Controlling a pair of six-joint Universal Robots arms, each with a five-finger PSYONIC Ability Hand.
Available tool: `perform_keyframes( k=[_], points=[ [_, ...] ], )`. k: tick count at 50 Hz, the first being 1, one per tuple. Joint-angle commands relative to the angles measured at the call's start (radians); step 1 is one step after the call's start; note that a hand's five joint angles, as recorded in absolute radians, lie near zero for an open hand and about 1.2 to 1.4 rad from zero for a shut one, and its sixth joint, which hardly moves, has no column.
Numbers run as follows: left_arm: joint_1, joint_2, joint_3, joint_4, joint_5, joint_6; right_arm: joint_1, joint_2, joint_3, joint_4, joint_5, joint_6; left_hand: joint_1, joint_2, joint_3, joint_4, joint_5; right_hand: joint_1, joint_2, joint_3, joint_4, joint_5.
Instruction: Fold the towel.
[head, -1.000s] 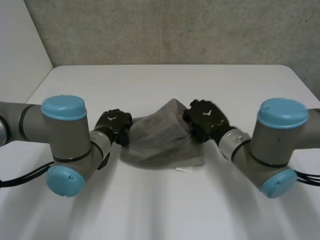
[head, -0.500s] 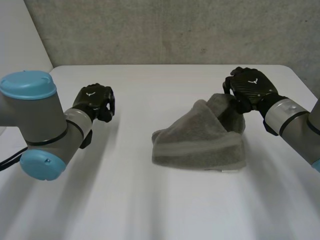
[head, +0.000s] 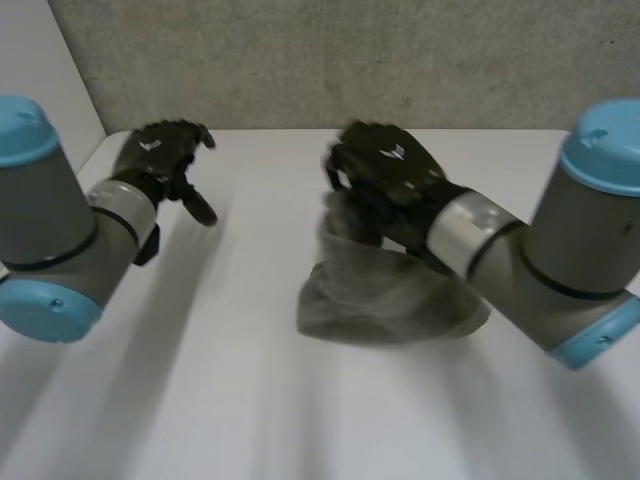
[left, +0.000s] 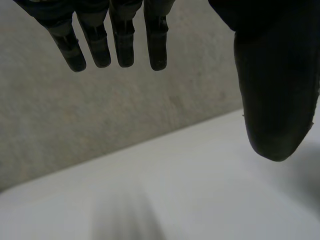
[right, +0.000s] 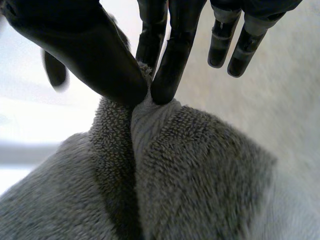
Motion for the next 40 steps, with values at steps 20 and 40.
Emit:
perform_keyframes(
  k=[20, 40],
  points=[
    [0.065, 0.067, -0.006, 0.001, 0.005, -0.001, -0.132, 0.013, 0.082, 0.024, 0.095, -0.148, -0.095, -0.076, -0.048, -0.054, -0.040, 0.085, 0.071, -0.047, -0.076, 0.070],
    [0.030, 0.038, -0.020, -0.017, 0.005, 0.008, -0.269, -0.003, 0.197, 0.064, 0.087, -0.360, -0.104, -0.085, -0.048, -0.054, -0.048, -1.137, -1.151, -0.047, -0.076, -1.152]
  ],
)
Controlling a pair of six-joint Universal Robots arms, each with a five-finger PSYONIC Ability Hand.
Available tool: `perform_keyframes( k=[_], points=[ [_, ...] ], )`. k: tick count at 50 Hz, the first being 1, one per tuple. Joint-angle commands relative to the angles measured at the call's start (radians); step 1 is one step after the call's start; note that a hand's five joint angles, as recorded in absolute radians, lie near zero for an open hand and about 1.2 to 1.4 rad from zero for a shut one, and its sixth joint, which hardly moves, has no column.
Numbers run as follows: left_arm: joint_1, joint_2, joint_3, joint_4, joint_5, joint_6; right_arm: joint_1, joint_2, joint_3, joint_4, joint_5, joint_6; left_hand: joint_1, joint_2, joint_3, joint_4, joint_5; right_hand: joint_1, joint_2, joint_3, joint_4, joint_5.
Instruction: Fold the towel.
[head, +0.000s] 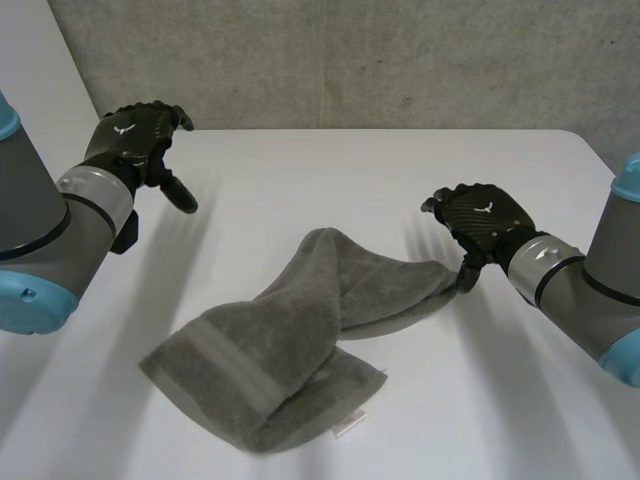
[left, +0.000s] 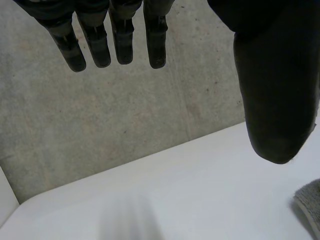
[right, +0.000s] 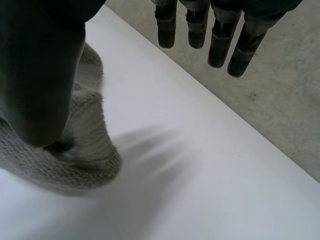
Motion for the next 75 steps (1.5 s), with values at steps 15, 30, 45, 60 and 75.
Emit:
perform_keyframes(
  k=[15, 30, 45, 60, 75],
  points=[
    [-0.104, 0.028, -0.224, -0.150, 0.000, -0.005, 0.028, -0.062, 0.005, 0.007, -0.059, -0.003, -0.071, -0.045, -0.048, -0.054, -0.011, -0.008, -0.011, -0.047, -0.076, 0.002],
    [-0.334, 0.031, -0.259, -0.051, -0.022, -0.020, 0.055, 0.076, 0.038, -0.052, -0.070, -0.082, -0.068, -0.042, -0.048, -0.054, -0.008, 0.054, 0.051, -0.047, -0.076, 0.063],
    [-0.477, -0.150, -0.156, -0.005, -0.245, -0.066, 0.057, 0.131, 0.054, -0.174, -0.059, -0.082, -0.050, -0.025, -0.048, -0.054, 0.010, 0.465, 0.462, -0.047, -0.076, 0.474],
    [-0.494, -0.231, -0.106, 0.052, -0.321, -0.040, 0.043, 0.127, 0.046, -0.175, -0.053, -0.115, 0.888, 0.913, -0.048, -0.054, 0.948, 1.148, 1.145, -0.047, -0.076, 1.157],
    [-0.242, -0.148, -0.078, 0.069, -0.165, 0.151, -0.159, -0.065, 0.063, -0.111, -0.212, -0.201, 1.086, 1.111, -0.048, -0.054, 1.146, 1.148, 1.145, -0.047, -0.076, 1.157]
  ],
)
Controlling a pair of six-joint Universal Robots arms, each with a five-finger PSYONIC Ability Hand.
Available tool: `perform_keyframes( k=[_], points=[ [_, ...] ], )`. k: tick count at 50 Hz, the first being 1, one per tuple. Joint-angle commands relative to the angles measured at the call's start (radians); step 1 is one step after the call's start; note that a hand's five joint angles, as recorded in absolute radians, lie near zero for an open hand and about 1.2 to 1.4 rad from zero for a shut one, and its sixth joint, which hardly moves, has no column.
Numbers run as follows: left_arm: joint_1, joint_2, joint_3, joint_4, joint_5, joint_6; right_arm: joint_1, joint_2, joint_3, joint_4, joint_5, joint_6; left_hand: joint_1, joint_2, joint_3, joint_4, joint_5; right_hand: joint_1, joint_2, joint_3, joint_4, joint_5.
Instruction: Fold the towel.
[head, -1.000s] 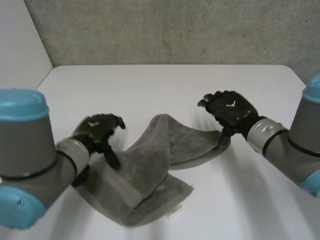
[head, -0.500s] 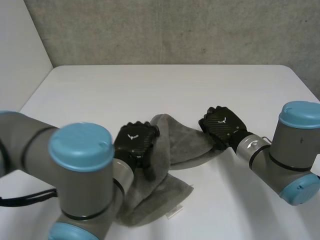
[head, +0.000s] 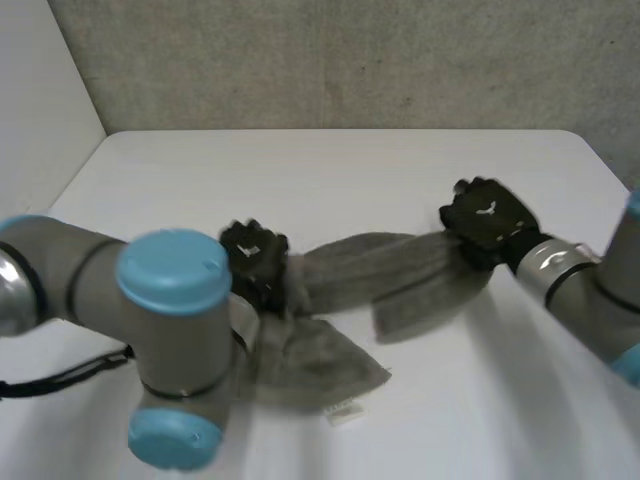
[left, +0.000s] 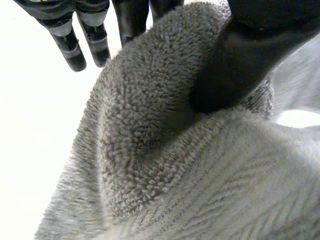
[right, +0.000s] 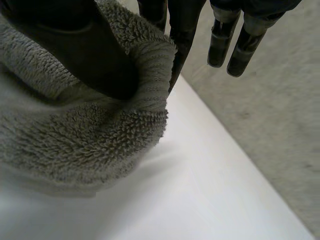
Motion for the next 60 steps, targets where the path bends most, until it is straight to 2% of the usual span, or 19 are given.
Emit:
perform_keyframes(
  k=[1, 3, 5, 8, 17, 20, 22, 24, 25, 26, 27, 28, 29, 30, 36, 41, 46, 56, 60],
  points=[
    [0.151, 0.037, 0.025, -0.003, 0.140, 0.078, -0.110, -0.070, -0.012, 0.023, -0.112, -0.029, 0.185, 0.136, -0.048, -0.054, 0.149, 0.108, 0.086, -0.047, -0.076, 0.084],
    [0.171, 0.036, 0.040, -0.006, 0.198, 0.093, -0.117, -0.070, -0.016, 0.021, -0.120, -0.031, 0.185, 0.136, -0.048, -0.054, 0.149, 0.108, 0.086, -0.047, -0.076, 0.084],
    [0.206, 0.014, 0.080, -0.009, 0.304, 0.130, -0.117, -0.066, -0.019, 0.015, -0.135, -0.031, 0.165, 0.116, -0.048, -0.054, 0.129, 0.108, 0.086, -0.047, -0.076, 0.084],
    [0.228, -0.019, 0.115, -0.011, 0.374, 0.164, -0.114, -0.052, -0.019, 0.009, -0.137, -0.034, 0.089, 0.039, -0.048, -0.054, 0.053, 0.108, 0.086, -0.047, -0.076, 0.084],
    [0.291, -0.087, 0.187, -0.009, 0.425, 0.242, -0.095, 0.017, -0.032, -0.089, -0.126, -0.074, -0.087, -0.137, -0.048, -0.054, -0.124, 0.108, 0.086, -0.047, -0.076, 0.084],
    [0.306, -0.108, 0.206, -0.006, 0.427, 0.261, -0.095, 0.038, -0.041, -0.137, -0.117, -0.106, -0.275, -0.325, -0.048, -0.054, -0.311, 0.108, 0.086, -0.047, -0.076, 0.084],
    [0.335, -0.127, 0.224, -0.005, 0.427, 0.283, -0.095, 0.046, -0.042, -0.149, -0.114, -0.112, -0.603, -0.652, -0.048, -0.054, -0.639, 0.108, 0.086, -0.047, -0.076, 0.084],
    [0.343, -0.140, 0.238, -0.003, 0.424, 0.299, -0.094, 0.054, -0.042, -0.161, -0.109, -0.115, -0.703, -0.753, -0.048, -0.054, -0.739, 0.108, 0.086, -0.047, -0.076, 0.084],
    [0.343, -0.141, 0.238, -0.003, 0.424, 0.299, -0.094, 0.063, -0.042, -0.172, -0.102, -0.115, -0.704, -0.754, -0.048, -0.054, -0.740, -0.065, -0.087, -0.047, -0.076, -0.089],
    [0.345, -0.154, 0.248, -0.003, 0.422, 0.317, -0.094, 0.072, -0.042, -0.184, -0.089, -0.115, -0.788, -0.838, -0.048, -0.054, -0.824, -0.453, -0.475, -0.047, -0.076, -0.478],
    [0.348, -0.159, 0.256, -0.005, 0.422, 0.333, -0.094, 0.072, -0.042, -0.184, -0.089, -0.115, -0.888, -0.938, -0.048, -0.054, -0.924, -0.457, -0.479, -0.047, -0.076, -0.482],
    [0.348, -0.159, 0.256, -0.005, 0.422, 0.333, -0.094, 0.077, -0.042, -0.195, -0.074, -0.115, -0.889, -0.939, -0.048, -0.054, -0.925, -0.838, -0.860, -0.047, -0.076, -0.862],
    [0.348, -0.159, 0.258, -0.003, 0.421, 0.345, -0.094, 0.081, -0.042, -0.200, -0.056, -0.115, -0.985, -1.034, -0.048, -0.054, -1.021, -1.040, -1.062, -0.047, -0.076, -1.064],
    [0.351, -0.156, 0.256, -0.005, 0.418, 0.350, -0.094, 0.082, -0.042, -0.200, -0.056, -0.115, -1.003, -1.053, -0.048, -0.054, -1.039, -1.042, -1.064, -0.047, -0.076, -1.066],
    [0.345, -0.136, 0.224, -0.011, 0.408, 0.336, -0.095, 0.034, -0.018, -0.175, -0.007, -0.108, -1.009, -1.059, -0.048, -0.054, -1.045, -1.114, -1.136, -0.047, -0.076, -1.138],
    [0.329, -0.012, 0.117, -0.015, 0.408, 0.302, -0.103, -0.066, 0.038, -0.134, -0.005, -0.106, -1.003, -1.053, -0.048, -0.054, -1.040, -1.114, -1.136, -0.047, -0.076, -1.138],
    [0.270, 0.149, -0.033, -0.019, 0.407, 0.166, -0.104, -0.146, 0.080, -0.065, -0.010, -0.106, -0.968, -1.018, -0.048, -0.054, -1.004, -1.114, -1.136, -0.047, -0.076, -1.138],
    [0.174, 0.297, -0.225, -0.019, 0.396, 0.115, -0.095, -0.179, 0.126, 0.305, -0.039, -0.101, -0.924, -0.974, -0.048, -0.054, -0.960, -1.033, -1.055, -0.047, -0.076, -1.058],
    [0.124, 0.297, -0.256, -0.020, 0.343, 0.113, -0.095, -0.172, 0.146, 0.340, -0.055, -0.075, -0.865, -0.915, -0.048, -0.054, -0.902, -1.007, -1.029, -0.047, -0.076, -1.031]
  ],
)
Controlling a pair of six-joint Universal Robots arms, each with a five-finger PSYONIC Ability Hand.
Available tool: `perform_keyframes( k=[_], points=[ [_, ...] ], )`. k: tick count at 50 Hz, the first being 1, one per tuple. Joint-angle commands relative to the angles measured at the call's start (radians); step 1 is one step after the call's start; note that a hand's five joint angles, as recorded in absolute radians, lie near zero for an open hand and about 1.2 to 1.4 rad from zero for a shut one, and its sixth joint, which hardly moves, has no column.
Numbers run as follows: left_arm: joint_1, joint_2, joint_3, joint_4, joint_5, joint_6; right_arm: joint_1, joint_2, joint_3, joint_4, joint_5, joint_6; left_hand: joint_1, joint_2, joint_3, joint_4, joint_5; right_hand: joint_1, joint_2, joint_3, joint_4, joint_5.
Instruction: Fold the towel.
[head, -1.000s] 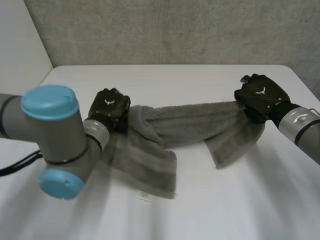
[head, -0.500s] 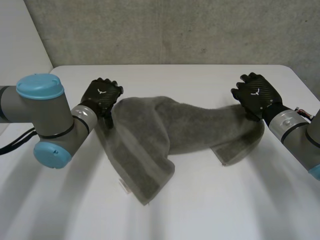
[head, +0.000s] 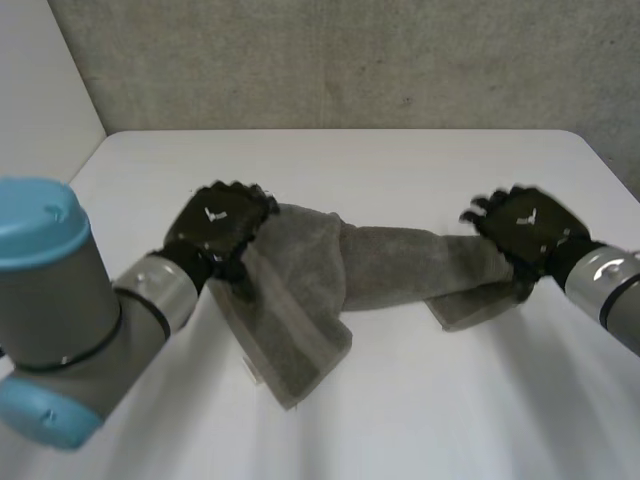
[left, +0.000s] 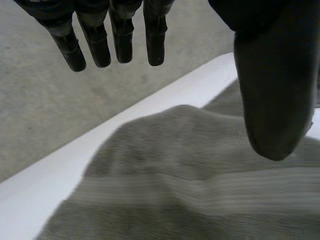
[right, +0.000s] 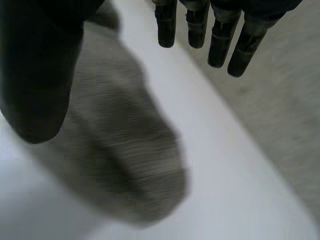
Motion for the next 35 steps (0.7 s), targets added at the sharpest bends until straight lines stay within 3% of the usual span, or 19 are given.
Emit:
perform_keyframes(
  k=[1, 5, 13, 21, 35],
  points=[
    [-0.103, 0.015, -0.077, -0.003, -0.092, -0.002, 0.001, 0.019, 0.038, 0.135, -0.035, 0.055, 0.052, 0.076, -0.048, -0.054, 0.070, 0.043, 0.035, -0.047, -0.076, 0.047],
    [-0.164, -0.011, -0.084, -0.004, -0.215, -0.010, -0.003, 0.034, 0.053, 0.089, -0.038, 0.124, 0.056, 0.079, -0.048, -0.054, 0.073, 0.043, 0.035, -0.047, -0.076, 0.048],
    [-0.264, -0.135, -0.051, -0.003, -0.329, -0.010, 0.004, 0.093, 0.081, -0.042, -0.027, 0.236, 0.053, 0.076, -0.048, -0.054, 0.070, 0.134, 0.126, -0.047, -0.076, 0.139],
    [-0.307, -0.197, -0.031, 0.004, -0.360, -0.011, 0.015, 0.148, 0.079, -0.063, -0.027, 0.241, 0.056, 0.079, -0.048, -0.054, 0.073, 0.310, 0.301, -0.047, -0.076, 0.314],
    [-0.315, -0.243, -0.017, 0.007, -0.361, -0.024, 0.040, 0.185, 0.071, -0.114, -0.007, 0.246, 0.053, 0.076, -0.048, -0.054, 0.070, 0.410, 0.402, -0.047, -0.076, 0.414]
  ],
)
